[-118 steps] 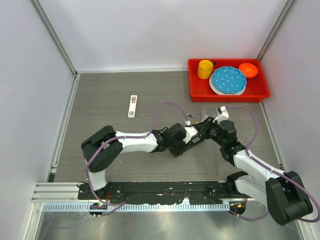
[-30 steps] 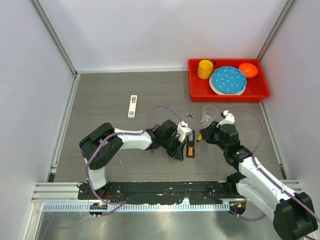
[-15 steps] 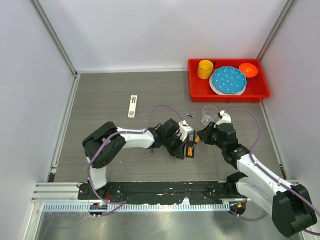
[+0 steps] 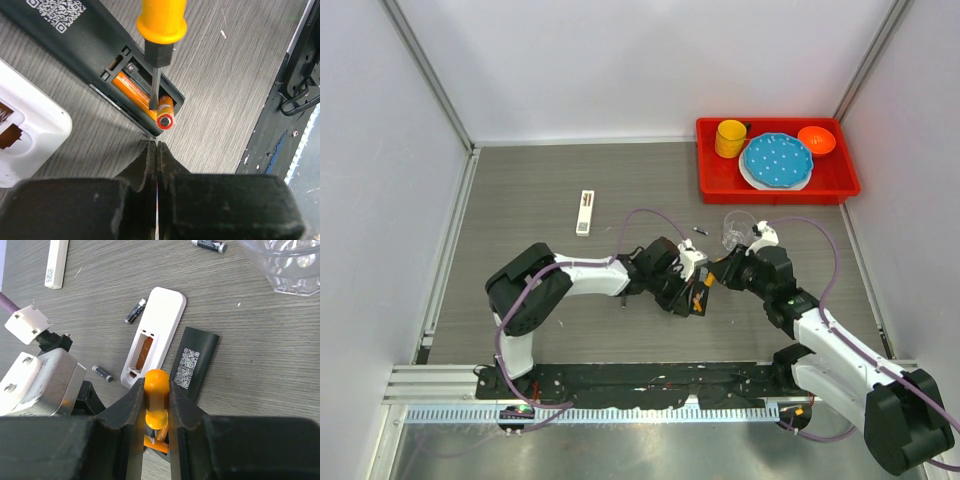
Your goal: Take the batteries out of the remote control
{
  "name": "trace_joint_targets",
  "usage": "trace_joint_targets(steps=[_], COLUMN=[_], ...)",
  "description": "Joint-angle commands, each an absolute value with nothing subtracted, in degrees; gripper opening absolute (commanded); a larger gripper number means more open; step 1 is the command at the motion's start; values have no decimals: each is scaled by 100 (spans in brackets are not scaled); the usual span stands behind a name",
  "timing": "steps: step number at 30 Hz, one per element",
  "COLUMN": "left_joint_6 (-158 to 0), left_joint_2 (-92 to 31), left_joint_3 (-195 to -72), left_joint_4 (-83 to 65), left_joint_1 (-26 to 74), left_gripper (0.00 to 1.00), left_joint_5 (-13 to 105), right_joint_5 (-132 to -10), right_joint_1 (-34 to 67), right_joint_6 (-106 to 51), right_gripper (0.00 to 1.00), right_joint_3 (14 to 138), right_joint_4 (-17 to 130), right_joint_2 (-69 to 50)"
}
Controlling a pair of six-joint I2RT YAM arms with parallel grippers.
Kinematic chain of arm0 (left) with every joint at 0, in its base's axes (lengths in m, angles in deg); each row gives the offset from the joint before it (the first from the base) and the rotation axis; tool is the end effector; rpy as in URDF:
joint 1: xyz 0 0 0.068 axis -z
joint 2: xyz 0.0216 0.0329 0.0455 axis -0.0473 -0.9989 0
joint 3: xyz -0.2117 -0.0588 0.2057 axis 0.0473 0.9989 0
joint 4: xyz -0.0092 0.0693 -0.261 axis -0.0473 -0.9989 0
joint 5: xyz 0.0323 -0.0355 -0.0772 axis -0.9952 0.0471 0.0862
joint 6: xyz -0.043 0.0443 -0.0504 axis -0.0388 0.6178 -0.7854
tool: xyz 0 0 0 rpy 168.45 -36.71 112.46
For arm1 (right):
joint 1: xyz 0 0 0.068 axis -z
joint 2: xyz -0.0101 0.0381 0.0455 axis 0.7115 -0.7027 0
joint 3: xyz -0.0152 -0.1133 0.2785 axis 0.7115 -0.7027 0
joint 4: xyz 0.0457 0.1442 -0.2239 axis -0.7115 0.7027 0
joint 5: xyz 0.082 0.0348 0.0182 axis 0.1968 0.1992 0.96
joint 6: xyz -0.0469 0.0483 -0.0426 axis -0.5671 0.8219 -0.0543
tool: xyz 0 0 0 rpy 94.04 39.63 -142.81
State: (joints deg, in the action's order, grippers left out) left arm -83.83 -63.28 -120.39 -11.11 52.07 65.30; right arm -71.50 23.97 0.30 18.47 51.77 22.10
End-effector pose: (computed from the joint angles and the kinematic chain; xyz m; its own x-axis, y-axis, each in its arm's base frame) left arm 0.2112 -0.3539 0.1384 -0.6771 0.5123 -0.5282 0.7349 0.4333 -0.5218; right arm 0.1873 0.0829 0.1893 -0.6187 0.3631 -0.6967 -0.1402 0.8216 0.5526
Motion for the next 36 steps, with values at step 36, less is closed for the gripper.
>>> trace_joint_targets(steps=[36], left_joint_6=[-8410], left_joint_2=[-6219], left_joint_3=[-11950], left_joint_4=[-1132], left_joint_1=[5002], left_gripper=[2], left_joint_5=[6416], right_joint_5=[-6958], right_joint_1=[2206], right_joint_6=[-102], right_gripper=[1], right_joint_3=[1857], right_joint_4=[6195], right_joint_2=[2808])
